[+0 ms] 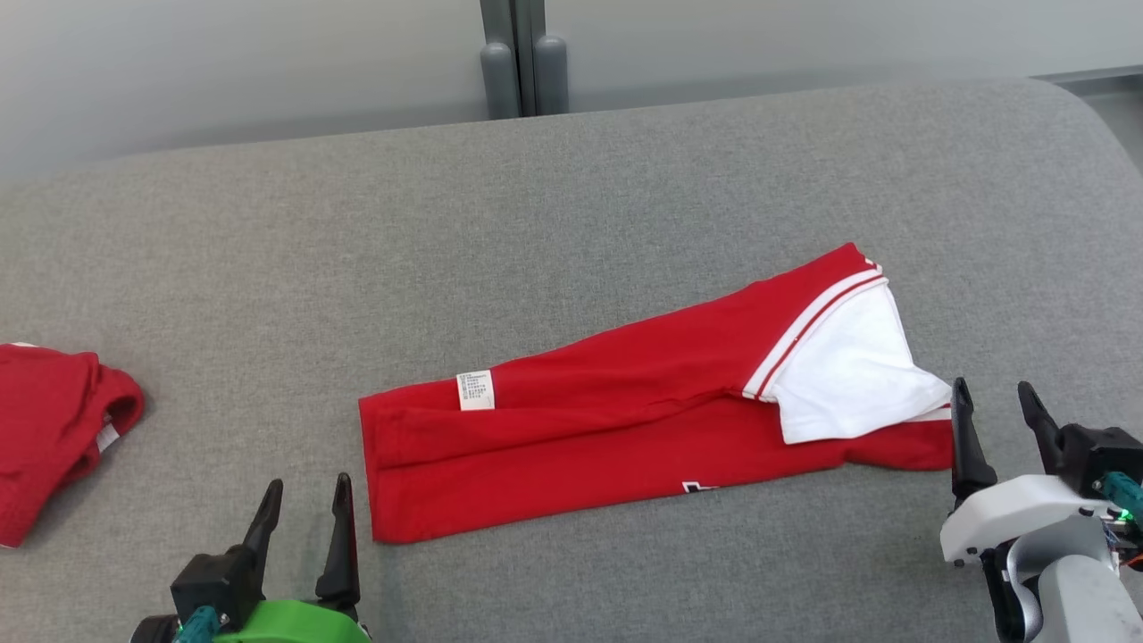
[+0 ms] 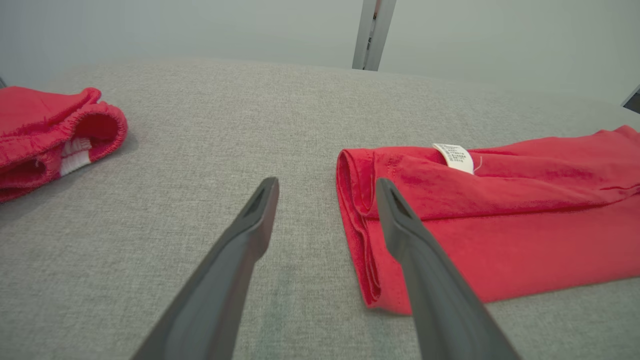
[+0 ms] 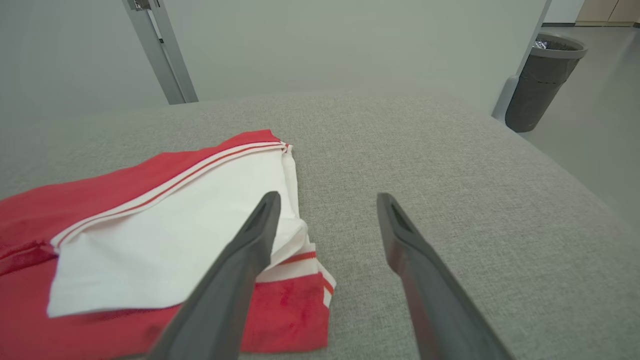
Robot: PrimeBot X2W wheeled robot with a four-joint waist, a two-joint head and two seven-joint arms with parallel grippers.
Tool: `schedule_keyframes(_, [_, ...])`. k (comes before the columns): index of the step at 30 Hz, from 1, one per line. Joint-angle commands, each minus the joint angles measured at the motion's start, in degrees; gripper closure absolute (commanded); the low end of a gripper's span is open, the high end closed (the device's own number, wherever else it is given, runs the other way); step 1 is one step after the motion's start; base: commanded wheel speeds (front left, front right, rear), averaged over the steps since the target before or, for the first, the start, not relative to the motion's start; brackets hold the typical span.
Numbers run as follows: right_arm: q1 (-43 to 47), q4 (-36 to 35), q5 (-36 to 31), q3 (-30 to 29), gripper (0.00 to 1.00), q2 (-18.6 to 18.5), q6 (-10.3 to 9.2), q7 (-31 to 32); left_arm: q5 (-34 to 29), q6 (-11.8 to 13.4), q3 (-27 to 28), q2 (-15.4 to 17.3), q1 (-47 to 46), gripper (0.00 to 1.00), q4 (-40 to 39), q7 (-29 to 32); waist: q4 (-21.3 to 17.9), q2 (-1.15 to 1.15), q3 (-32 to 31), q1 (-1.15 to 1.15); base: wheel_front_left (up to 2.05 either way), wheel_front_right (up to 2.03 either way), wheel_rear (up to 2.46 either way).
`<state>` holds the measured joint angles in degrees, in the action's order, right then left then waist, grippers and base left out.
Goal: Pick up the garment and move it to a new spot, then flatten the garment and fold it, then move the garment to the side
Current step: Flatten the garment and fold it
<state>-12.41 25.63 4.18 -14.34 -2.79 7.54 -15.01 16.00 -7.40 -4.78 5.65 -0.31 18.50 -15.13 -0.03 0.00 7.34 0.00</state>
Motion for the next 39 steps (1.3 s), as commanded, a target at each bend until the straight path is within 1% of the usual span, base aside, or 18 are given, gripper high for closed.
schedule_keyframes(1, [1.39,0.36,-0.74,0.27,0.0,-0.21,-0.11,-0.23,-1.17,-0.15,0.47,-0.45,1.36,0.0,-0.86,0.0,0.58,0.0,-2.39,0.0,0.0,0.0,0.0])
schedule_keyframes(5, [3.13,1.62,-0.33,0.41,0.0,-0.25,-0.11,-0.23,-2.34,-0.15,0.59,-1.74,3.81,0.0,-2.02,0.0,0.89,0.0,-3.48,0.0,0.0,0.0,0.0])
schedule_keyframes(9, [3.16,2.52,-0.58,0.58,0.0,-0.25,-0.11,-0.24,-2.63,-0.15,0.05,-2.18,3.75,0.0,-2.28,0.0,1.4,0.0,-3.12,0.0,0.0,0.0,0.0])
schedule_keyframes(13, [0.1,3.97,-1.44,1.59,0.0,-0.21,-0.11,-0.24,-2.0,-0.15,-0.51,-2.36,2.12,0.0,-2.27,0.0,1.98,0.0,-1.18,0.0,0.0,0.0,0.0])
schedule_keyframes(17, [-6.18,6.33,-3.08,1.87,0.0,-0.22,-0.11,-0.23,-1.08,-0.15,-1.64,-1.53,-0.5,0.0,-2.69,0.0,2.55,0.0,3.03,0.0,0.0,0.0,0.0])
schedule_keyframes(23, [-14.7,14.92,-8.76,-0.23,0.0,-0.24,-0.11,-0.18,0.76,-0.15,-4.12,-0.2,-4.34,0.0,-2.99,0.0,4.19,0.0,7.54,0.0,0.0,0.0,0.0])
schedule_keyframes(29, [-18.54,24.12,-12.33,-5.82,0.0,-0.21,-0.11,-0.05,2.68,-0.15,-5.84,0.58,-6.58,0.0,-2.81,0.0,5.44,0.0,9.67,0.0,0.0,0.0,0.0])
schedule_keyframes(31, [-18.62,28.19,-11.42,-5.78,0.0,-0.05,-0.11,0.37,3.01,-0.15,-6.15,0.86,-6.94,0.0,-2.75,0.0,5.72,0.0,9.91,0.0,0.0,0.0,0.0])
schedule_keyframes(34, [-18.83,33.71,-7.88,-2.55,0.0,0.49,-0.05,0.76,3.29,-0.15,-6.09,1.15,-7.1,0.0,-2.75,0.0,5.79,0.0,10.02,0.0,0.0,0.0,0.0])
schedule_keyframes(35, [-18.79,35.53,-6.49,-1.23,0.41,0.81,0.0,0.96,3.31,-0.15,-5.94,1.29,-7.04,0.0,-2.7,0.0,5.7,0.0,9.96,0.0,0.0,0.0,0.0])
schedule_keyframes(36, [-18.8,36.6,-5.09,-0.13,0.88,0.99,0.1,1.01,3.26,-0.15,-5.87,1.36,-6.94,0.0,-2.67,0.0,5.6,0.0,9.88,0.0,0.0,0.0,0.0])
schedule_keyframes(37, [-18.75,37.62,-3.4,1.21,1.0,1.14,0.15,1.06,3.19,-0.15,-5.75,1.38,-6.76,0.0,-2.62,0.0,5.46,0.0,9.75,0.0,0.0,0.0,0.0])
schedule_keyframes(39, [-18.37,37.5,-1.12,2.36,1.0,1.12,0.13,1.07,2.98,-0.15,-5.48,1.31,-6.36,0.0,-2.57,0.0,5.09,0.0,9.45,0.0,0.0,0.0,0.0])
